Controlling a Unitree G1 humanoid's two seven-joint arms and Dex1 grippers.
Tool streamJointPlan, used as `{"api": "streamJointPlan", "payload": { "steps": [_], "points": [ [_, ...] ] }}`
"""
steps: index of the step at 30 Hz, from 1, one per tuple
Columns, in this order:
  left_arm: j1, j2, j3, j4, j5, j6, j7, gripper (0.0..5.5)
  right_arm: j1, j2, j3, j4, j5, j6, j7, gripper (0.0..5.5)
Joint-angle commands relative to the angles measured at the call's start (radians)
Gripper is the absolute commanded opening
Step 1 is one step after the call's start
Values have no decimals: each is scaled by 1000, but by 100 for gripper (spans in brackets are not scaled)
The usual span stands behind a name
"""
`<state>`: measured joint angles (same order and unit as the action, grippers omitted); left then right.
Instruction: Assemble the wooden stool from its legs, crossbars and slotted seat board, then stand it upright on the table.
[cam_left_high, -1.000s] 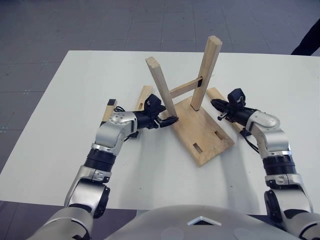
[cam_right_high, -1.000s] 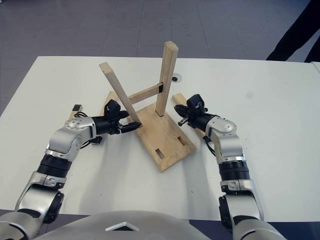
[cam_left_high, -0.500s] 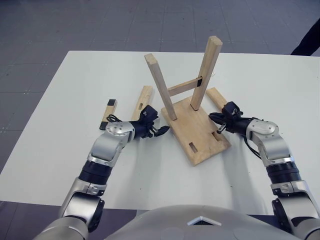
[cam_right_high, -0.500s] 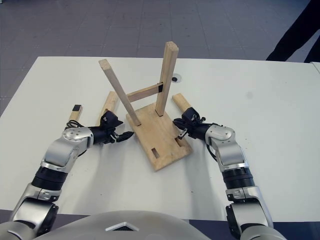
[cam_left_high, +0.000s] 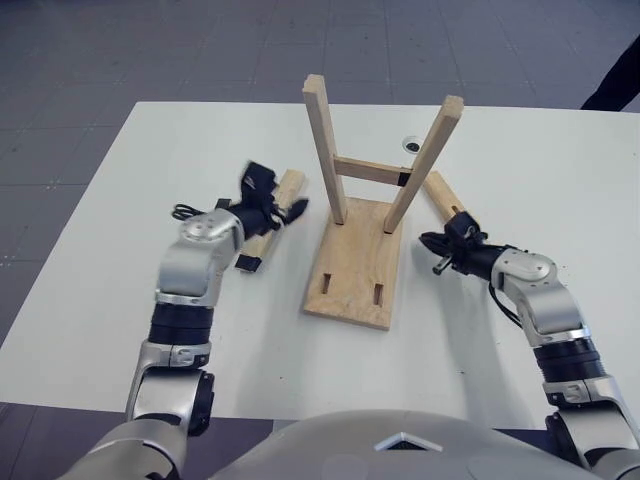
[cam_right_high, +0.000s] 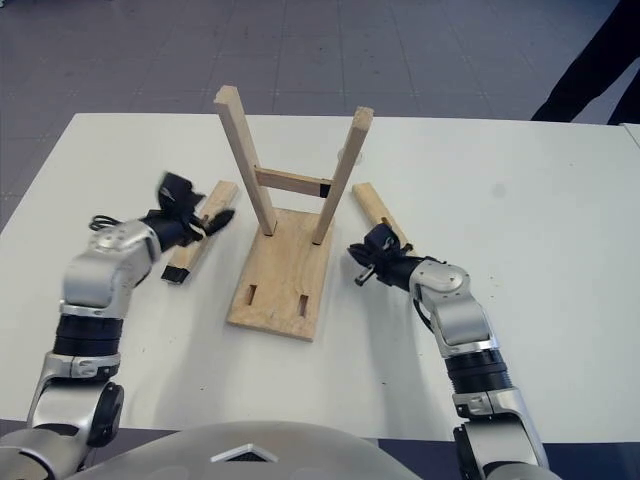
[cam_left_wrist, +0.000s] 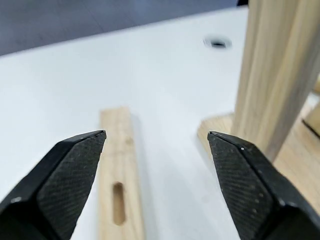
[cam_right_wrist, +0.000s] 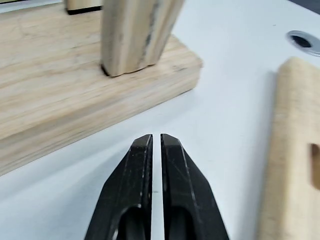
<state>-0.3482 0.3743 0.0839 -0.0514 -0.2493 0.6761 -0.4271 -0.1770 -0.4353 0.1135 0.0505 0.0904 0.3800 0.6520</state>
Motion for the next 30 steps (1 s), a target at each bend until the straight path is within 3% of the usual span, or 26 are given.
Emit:
{"api": "streamJointPlan", "payload": {
  "steps": [1,3,7,16,24,27,30],
  "points": [
    [-304,-59,199,-5,-123,16,154,378,-4,37,13,-1,-15,21,-50,28],
    [-501,-91,221,66,-181,54,194,378,-7,50,23,3,-20,20,-63,28],
    [-706,-133,155,212,-199,100,179,314,-19,63,44,14,-29,17,-72,28],
    [-664,-191,75,306,-198,143,158,314,-20,61,50,14,-36,13,-72,28],
    [-920,-137,160,361,-230,-14,131,314,4,61,58,-3,-38,10,-73,28],
    [-879,-142,141,423,-214,-19,119,314,7,59,61,-3,-37,9,-74,28],
    [-647,-203,25,448,-185,54,87,314,13,56,59,-3,-37,7,-75,28]
  ]
}}
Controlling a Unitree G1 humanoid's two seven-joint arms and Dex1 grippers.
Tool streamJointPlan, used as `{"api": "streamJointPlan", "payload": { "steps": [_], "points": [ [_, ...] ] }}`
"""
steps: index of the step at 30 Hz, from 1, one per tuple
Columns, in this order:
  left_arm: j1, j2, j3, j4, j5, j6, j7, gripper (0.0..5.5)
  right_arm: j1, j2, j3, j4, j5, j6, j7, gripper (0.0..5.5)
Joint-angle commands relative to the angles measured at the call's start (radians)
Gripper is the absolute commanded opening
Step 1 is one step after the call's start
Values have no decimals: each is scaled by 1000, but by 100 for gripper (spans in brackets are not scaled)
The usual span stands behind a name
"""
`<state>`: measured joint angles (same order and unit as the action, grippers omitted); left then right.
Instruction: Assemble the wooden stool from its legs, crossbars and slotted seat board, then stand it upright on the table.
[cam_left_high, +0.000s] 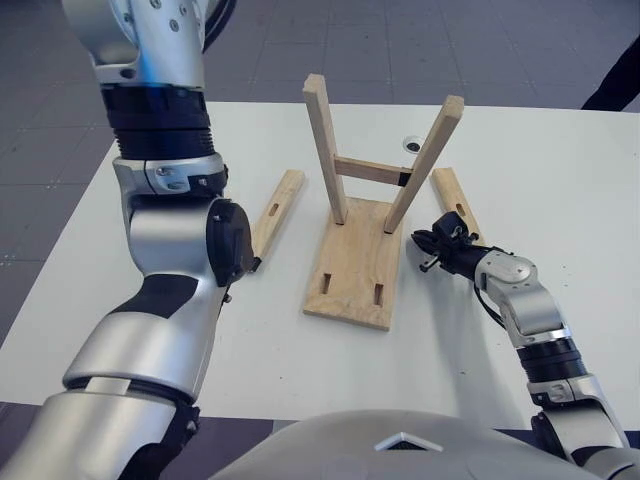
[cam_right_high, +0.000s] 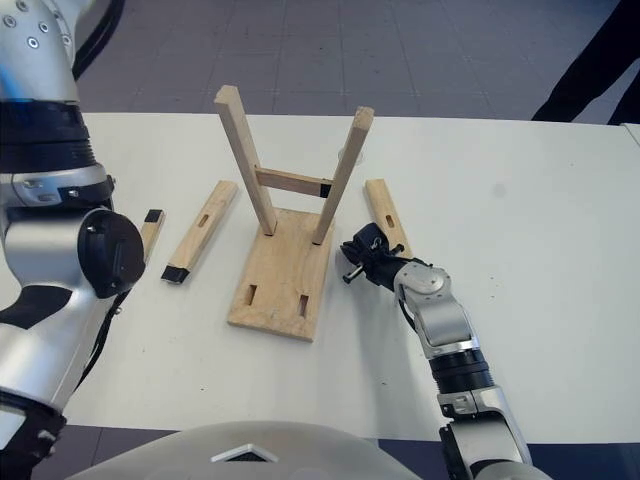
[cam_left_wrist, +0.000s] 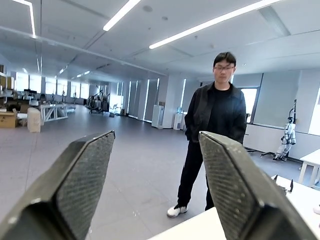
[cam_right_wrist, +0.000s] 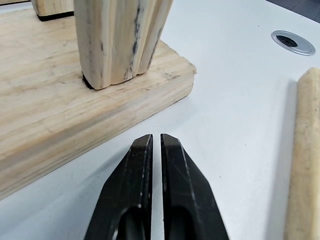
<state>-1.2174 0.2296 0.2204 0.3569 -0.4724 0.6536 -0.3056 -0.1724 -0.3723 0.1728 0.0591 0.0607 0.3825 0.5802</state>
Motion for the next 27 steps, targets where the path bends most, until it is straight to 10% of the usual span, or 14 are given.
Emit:
{"api": "streamJointPlan", "payload": {
  "steps": [1,5,15,23,27],
  "points": [
    [326,-90,-158,48,49,110,-36,314,11,-7,0,-10,-9,3,-5,28],
    [600,-86,-300,-59,85,210,-34,314,10,-11,-5,-11,-8,5,-7,28],
    [136,81,-29,-210,16,-2,-60,314,29,-23,-4,-46,6,21,12,28],
    [971,531,-11,-704,-141,363,-381,314,113,-126,-113,-425,233,309,127,28],
    [1169,520,-142,-807,-153,381,-416,314,134,-214,-69,-507,285,372,219,28]
  ]
}}
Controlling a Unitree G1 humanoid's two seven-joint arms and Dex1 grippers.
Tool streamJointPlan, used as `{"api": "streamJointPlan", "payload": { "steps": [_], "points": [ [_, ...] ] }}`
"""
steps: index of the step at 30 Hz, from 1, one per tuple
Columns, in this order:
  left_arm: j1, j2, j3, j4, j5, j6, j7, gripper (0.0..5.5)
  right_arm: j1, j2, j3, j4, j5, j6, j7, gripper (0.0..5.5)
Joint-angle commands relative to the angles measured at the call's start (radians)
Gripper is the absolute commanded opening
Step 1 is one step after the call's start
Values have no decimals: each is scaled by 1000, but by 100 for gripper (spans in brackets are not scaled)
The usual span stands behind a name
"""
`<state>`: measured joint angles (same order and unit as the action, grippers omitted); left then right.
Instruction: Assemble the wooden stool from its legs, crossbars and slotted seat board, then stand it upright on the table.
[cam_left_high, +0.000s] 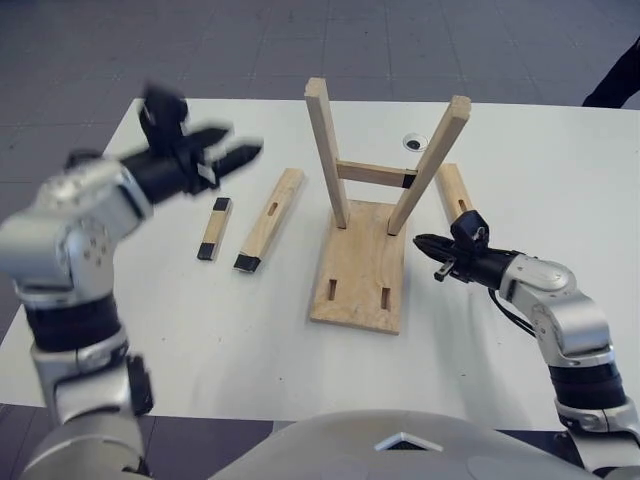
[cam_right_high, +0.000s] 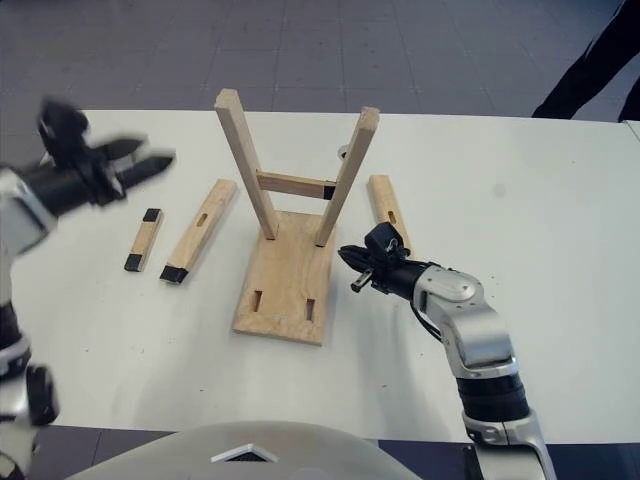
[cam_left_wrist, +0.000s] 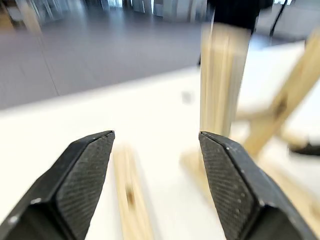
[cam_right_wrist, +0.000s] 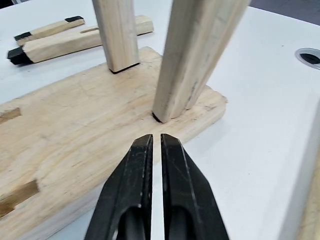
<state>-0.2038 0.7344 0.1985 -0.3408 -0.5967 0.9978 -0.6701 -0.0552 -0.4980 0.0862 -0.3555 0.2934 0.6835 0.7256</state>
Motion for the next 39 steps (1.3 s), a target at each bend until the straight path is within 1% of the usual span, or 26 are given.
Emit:
{"api": "streamJointPlan", "payload": {
  "steps": [1,5,7,10,13,18,23,26,28,30,32,34,36,39],
  "points": [
    [162,-1,-140,-127,-34,39,-44,314,14,-108,33,-103,56,76,92,28],
    [152,-58,-233,-164,-20,40,-1,314,2,-150,102,-126,53,72,135,28],
    [157,-64,-259,-163,-2,39,20,314,2,-158,130,-127,46,67,142,28],
    [175,-60,-327,-155,44,36,47,314,6,-170,182,-121,24,48,149,28],
    [169,-82,-386,-130,86,21,71,314,-6,-165,218,-102,9,32,150,28],
    [148,-136,-478,-70,160,-10,111,314,-59,-135,292,14,-70,-20,129,28],
    [92,-209,-512,34,199,-40,129,314,-147,-99,325,212,-167,-107,86,28],
    [25,-256,-509,167,245,-102,145,314,-211,-50,304,358,-201,-186,47,28],
    [-22,-284,-480,247,267,-162,155,314,-244,-2,266,411,-186,-224,16,28],
    [-38,-293,-446,270,264,-191,153,314,-245,31,222,397,-155,-222,-5,28],
    [-42,-283,-407,269,260,-222,148,314,-224,67,157,324,-113,-207,-46,28],
    [-45,-277,-366,246,246,-237,139,312,-212,99,96,254,-73,-180,-90,60],
    [-44,-295,-294,182,204,-251,135,312,-200,132,36,176,-27,-144,-135,94],
    [-10,-320,-218,73,183,-316,158,312,-176,180,-28,106,6,-125,-218,161]
  ]
}}
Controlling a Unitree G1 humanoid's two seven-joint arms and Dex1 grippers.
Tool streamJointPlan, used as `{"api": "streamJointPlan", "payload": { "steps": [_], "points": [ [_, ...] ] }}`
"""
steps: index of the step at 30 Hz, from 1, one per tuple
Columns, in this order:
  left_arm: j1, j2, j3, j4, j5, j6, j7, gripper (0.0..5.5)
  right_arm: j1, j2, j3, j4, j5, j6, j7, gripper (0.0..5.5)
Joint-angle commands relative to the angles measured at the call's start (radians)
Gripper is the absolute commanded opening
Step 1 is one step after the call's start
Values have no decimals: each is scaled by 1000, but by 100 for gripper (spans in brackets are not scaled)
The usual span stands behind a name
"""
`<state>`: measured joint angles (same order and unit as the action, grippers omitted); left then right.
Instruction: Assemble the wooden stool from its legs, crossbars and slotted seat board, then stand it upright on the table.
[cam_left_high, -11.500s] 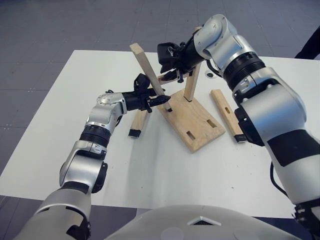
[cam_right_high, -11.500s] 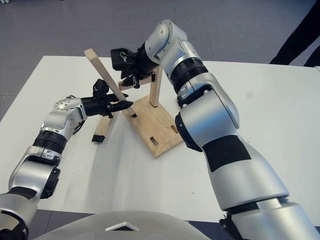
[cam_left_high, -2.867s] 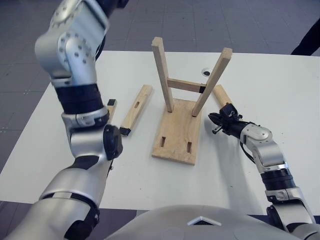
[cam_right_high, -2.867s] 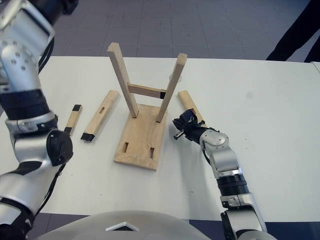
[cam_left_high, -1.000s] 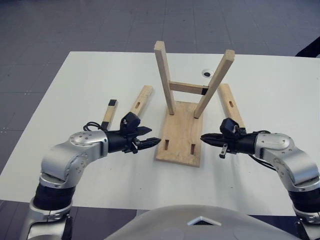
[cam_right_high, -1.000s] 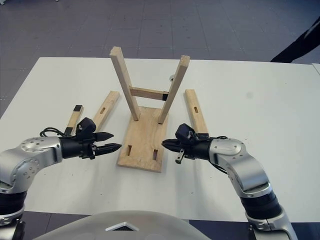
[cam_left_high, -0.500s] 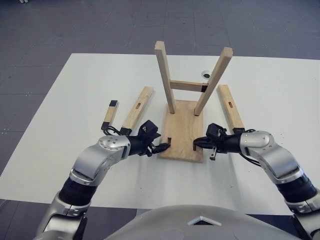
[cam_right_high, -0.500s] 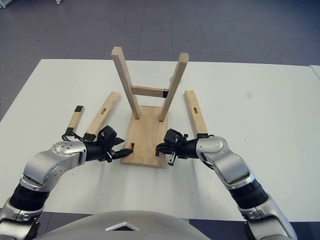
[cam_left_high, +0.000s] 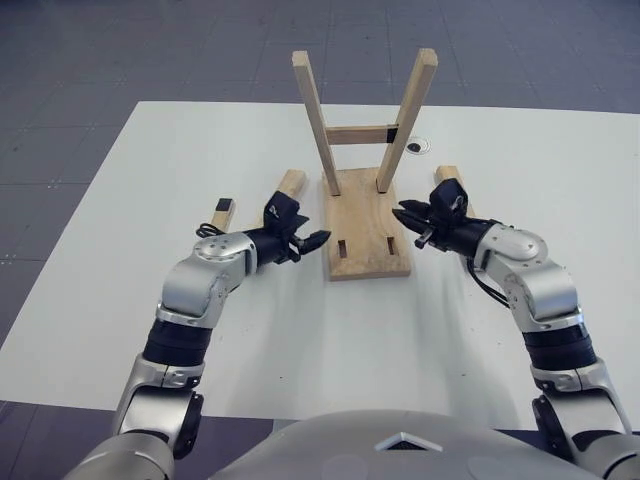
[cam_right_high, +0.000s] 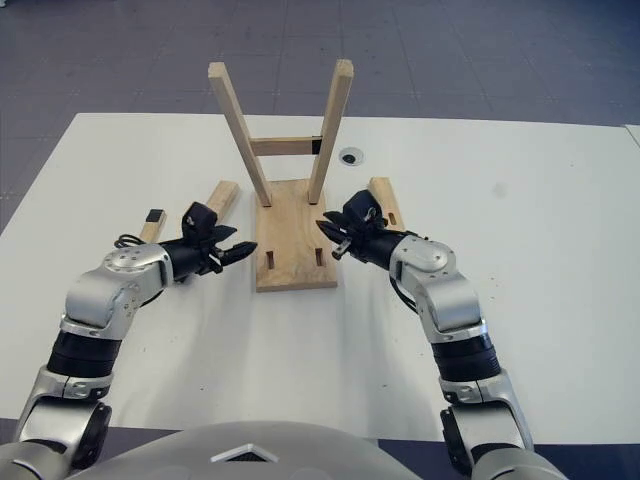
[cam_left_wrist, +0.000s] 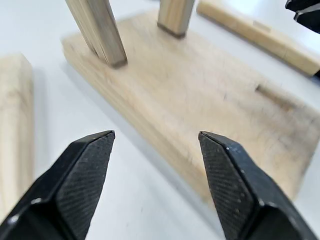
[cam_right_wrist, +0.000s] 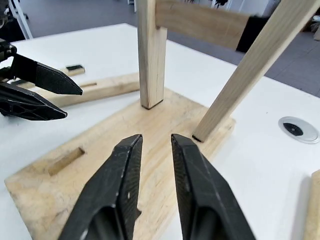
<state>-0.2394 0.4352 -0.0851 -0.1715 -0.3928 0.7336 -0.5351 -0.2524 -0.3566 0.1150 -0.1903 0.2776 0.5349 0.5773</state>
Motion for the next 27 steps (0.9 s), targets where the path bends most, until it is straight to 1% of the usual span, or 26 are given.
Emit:
{"api": "streamJointPlan", "payload": {
  "steps": [1,3,4,6,7,9,11,12,15,16,17,22,27],
  "points": [
    [61,-29,85,-145,-6,-90,48,312,31,50,-67,-60,3,3,-107,177],
    [141,-53,139,-227,45,-159,139,312,61,64,-82,-40,-44,-43,-176,219],
    [191,-60,172,-241,88,-218,186,312,77,71,-98,-28,-55,-51,-209,224],
    [282,-78,239,-234,143,-298,257,346,101,74,-116,-8,-72,-63,-243,228],
    [340,-82,273,-203,161,-343,272,360,112,72,-121,2,-82,-68,-256,228],
    [421,-78,319,-132,184,-425,273,364,125,69,-124,9,-92,-72,-266,228],
    [455,-75,358,-54,177,-491,251,333,128,66,-122,11,-94,-70,-262,228],
    [456,-72,377,-7,164,-525,233,304,129,61,-118,11,-95,-68,-254,228],
    [419,-53,416,152,121,-602,160,259,130,56,-110,7,-97,-61,-243,228],
    [409,-50,422,188,111,-625,139,240,129,55,-107,6,-97,-60,-238,228],
    [398,-51,431,225,89,-626,116,236,130,55,-106,6,-98,-60,-234,228],
    [362,-24,411,384,70,-658,-6,236,134,52,-101,-1,-101,-57,-218,228],
    [335,6,355,457,145,-688,-24,236,137,54,-99,1,-100,-59,-211,228]
  ]
}}
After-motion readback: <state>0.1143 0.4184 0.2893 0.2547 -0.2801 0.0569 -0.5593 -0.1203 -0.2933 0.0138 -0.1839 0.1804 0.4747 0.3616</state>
